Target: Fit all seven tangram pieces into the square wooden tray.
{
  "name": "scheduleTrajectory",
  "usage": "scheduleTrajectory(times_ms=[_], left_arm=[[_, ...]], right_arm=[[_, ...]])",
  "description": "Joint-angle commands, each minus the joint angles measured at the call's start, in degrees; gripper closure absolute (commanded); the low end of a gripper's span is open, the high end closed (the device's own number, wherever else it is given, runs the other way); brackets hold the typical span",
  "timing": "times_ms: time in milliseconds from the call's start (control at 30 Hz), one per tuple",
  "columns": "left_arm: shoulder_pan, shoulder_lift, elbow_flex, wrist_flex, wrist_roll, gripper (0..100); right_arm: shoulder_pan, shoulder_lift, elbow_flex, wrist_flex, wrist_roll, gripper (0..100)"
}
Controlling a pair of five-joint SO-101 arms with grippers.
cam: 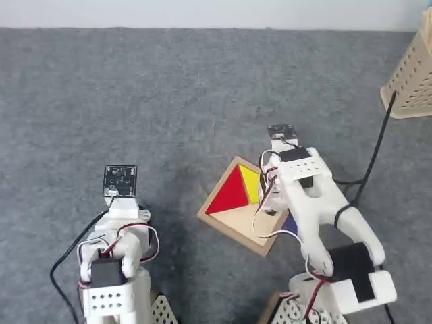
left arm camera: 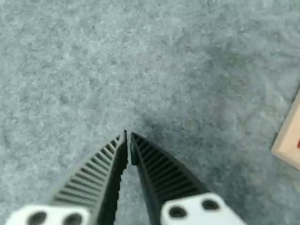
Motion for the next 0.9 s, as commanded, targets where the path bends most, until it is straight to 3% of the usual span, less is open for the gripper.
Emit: scheduleTrajectory(times_ms=[0, 400, 700, 867], left_arm=[[-0.3, -1.2, -1.1, 0.4, 0.4, 99], [-0.3, -1.2, -1.1, 0.4, 0.4, 99], [-0.3, -1.2, -1.1, 0.4, 0.4, 99], [-0.2, -1.2, -1.1, 0.4, 0.4, 99]], right_arm=[[-0.2, 2.6, -2.9, -2.2, -0.6, 85.8], [0.5, 19.1, -23.6, 0.0, 2.6, 91.8], [0.5, 24.7, -42.3, -0.2, 8.1, 92.2], [4.1, 23.1, -46.5, 4.4, 9.5, 92.3]])
